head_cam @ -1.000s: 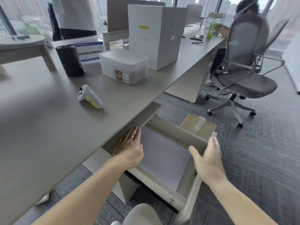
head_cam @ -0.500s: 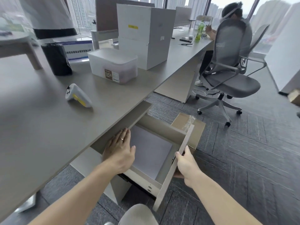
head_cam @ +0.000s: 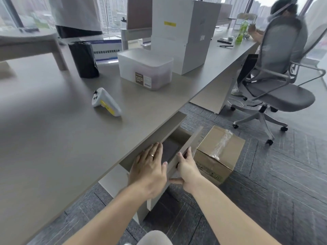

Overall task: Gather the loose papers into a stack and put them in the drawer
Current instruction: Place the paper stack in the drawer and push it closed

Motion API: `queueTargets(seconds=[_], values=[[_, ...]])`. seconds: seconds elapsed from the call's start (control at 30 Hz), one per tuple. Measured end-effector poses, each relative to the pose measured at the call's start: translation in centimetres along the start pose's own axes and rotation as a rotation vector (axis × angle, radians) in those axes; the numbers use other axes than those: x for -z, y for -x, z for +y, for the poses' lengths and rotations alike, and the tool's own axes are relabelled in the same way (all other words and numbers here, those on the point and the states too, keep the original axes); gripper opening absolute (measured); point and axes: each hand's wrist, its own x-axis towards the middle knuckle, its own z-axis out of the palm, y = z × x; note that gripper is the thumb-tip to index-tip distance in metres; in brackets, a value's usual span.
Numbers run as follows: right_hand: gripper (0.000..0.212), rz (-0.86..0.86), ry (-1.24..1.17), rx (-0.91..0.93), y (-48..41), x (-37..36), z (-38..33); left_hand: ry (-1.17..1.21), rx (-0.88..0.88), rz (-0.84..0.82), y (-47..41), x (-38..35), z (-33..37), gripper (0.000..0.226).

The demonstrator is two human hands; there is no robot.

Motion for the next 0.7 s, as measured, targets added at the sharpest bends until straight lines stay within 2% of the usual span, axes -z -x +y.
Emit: queueTargets(seconds=[0.07,0.2,0.37,0.6,0.7], values=[[0.071,-0.047,0.022,0.036,-0.6,-1.3,-0.1,0.001,-0.010,0.010,0.0,-0.2,-0.1,0.065],[0.067,-0.086,-0.105,0.064,-2.0,-3.9,0.7,0.006,-0.025,0.011,-0.1,-0.3,-0.4,0.064],[0.066,-0.188,-0.295,0.092,-2.8,-5.4,1.2,-0.023,-0.052,-0.004,-0.2,-0.4,-0.9,0.078],[0.072,-0.161,-0.261,0.149,-2.4,-5.4,0.8,-0.051,-0.092,0.050,-0.2,-1.1,-1.1,0.080],[0.069,-0.230,-0.220,0.150,-2.8,-5.6,0.5,-0.062,-0.094,0.044,-0.3,-1.0,-1.2,0.087]])
